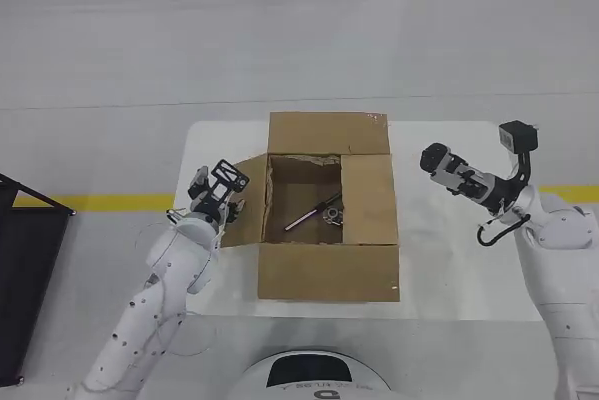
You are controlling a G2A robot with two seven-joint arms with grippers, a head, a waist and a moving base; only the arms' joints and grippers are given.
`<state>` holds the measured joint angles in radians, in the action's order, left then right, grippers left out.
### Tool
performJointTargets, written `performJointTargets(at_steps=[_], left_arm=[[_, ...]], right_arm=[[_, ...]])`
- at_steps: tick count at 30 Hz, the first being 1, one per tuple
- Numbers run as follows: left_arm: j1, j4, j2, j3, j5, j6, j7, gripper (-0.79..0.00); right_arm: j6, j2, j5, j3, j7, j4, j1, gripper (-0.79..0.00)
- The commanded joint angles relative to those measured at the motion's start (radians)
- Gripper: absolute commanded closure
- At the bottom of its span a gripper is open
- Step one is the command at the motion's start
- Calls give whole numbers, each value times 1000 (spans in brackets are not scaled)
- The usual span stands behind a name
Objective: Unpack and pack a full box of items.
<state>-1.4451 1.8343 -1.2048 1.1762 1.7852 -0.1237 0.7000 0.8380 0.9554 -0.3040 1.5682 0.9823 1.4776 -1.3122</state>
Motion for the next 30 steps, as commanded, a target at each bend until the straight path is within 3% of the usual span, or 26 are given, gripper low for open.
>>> performJointTargets(at_steps=[1,5,8,19,23,30], left_arm=[[29,-43,-8,-47,16,1,20,-785],[74,-94,-24,-104,37,31,41,-785],[86,-83,-28,-98,17,42,27,-785],[-54,179,-11,47,-47,43,-104,-785],[-39,221,-12,31,-127,-69,-98,-785],[121,159,-37,-97,-430,-250,18,-785]], right_arm=[[0,0,0,0,0,0,0,-785],[0,0,0,0,0,0,0,-785],[0,0,0,0,0,0,0,-785],[-18,1,5,-8,-16,7,-2,-785],[-126,3,-29,-53,3,-53,36,-785],[-187,11,-66,-120,39,-173,108,-785]])
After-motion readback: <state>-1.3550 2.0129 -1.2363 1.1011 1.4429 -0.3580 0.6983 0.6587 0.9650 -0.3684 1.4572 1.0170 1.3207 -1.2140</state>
